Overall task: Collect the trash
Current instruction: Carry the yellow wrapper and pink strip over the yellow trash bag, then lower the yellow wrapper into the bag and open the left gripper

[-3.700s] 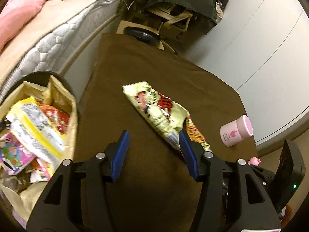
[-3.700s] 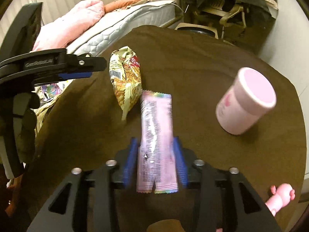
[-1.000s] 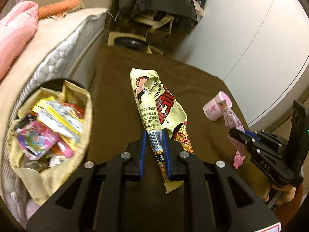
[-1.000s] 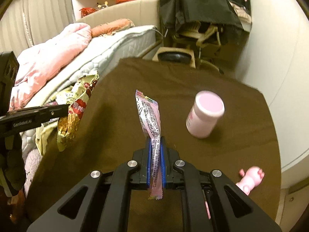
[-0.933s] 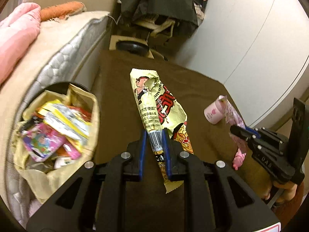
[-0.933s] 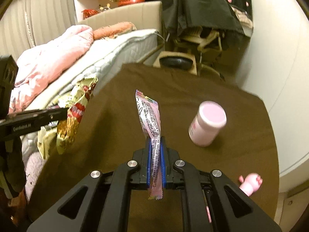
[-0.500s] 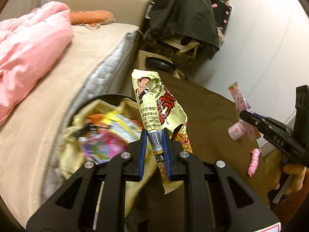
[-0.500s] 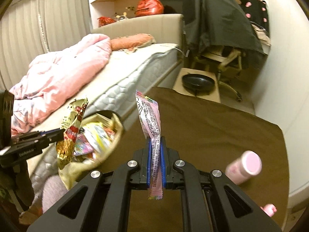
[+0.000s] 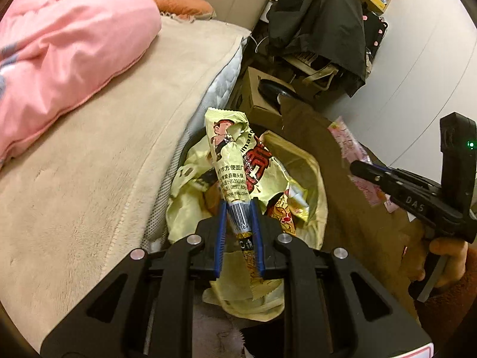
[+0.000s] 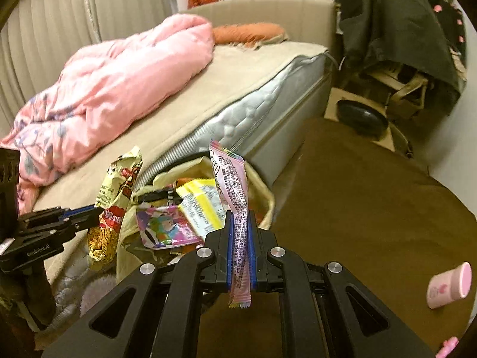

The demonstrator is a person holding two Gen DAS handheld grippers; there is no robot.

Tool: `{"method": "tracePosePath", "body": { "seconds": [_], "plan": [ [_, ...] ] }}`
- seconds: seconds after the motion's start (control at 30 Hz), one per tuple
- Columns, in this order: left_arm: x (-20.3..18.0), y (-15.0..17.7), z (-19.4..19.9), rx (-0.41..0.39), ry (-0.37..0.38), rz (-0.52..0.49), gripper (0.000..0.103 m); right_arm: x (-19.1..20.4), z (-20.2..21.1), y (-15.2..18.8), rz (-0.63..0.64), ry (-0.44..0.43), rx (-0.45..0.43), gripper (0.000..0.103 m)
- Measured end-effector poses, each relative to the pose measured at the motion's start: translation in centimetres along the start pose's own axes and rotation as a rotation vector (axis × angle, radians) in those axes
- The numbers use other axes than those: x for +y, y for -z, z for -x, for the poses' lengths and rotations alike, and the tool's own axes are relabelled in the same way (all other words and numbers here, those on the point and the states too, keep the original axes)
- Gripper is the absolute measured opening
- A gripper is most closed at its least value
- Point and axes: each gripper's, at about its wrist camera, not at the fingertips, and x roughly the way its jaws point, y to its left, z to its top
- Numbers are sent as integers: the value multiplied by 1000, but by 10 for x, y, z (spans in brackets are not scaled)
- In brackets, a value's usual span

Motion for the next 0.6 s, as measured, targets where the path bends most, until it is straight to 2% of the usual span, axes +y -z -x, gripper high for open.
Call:
{"method": "tracePosePath", "body": {
  "seconds": [0.2, 0.47, 0.6],
  "plan": [
    [12, 0, -23, 57, 56, 10, 16, 2, -19, 0, -7, 5, 30, 9],
    [-5, -4, -63, 136, 39, -49, 14, -4, -34, 1, -15, -29, 52, 9],
    [-6, -7, -72, 147, 33, -54, 14, -3, -45, 1, -13, -53, 67, 9]
  ]
}}
